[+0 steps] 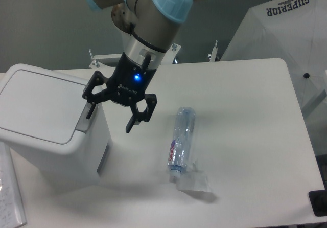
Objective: Open the trash can
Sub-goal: 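Lower the gripper finger onto the lid tab and hold position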
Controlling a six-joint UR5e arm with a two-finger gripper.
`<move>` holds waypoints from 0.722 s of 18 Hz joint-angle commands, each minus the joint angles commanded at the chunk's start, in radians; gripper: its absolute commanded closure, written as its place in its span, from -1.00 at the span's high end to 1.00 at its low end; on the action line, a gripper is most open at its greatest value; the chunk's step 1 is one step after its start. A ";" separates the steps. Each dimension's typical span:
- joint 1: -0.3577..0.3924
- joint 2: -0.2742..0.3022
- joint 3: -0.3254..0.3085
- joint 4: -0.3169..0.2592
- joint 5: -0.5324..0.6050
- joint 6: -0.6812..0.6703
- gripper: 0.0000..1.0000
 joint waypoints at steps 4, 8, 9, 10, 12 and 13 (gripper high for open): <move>0.000 -0.003 -0.002 0.000 -0.002 0.002 1.00; 0.000 -0.009 -0.006 0.000 -0.002 0.002 1.00; 0.000 -0.011 -0.006 0.000 -0.002 0.002 1.00; -0.002 -0.011 -0.006 0.000 -0.002 0.002 1.00; -0.002 -0.015 -0.006 0.000 -0.002 0.002 1.00; -0.002 -0.015 -0.006 0.000 -0.002 0.002 1.00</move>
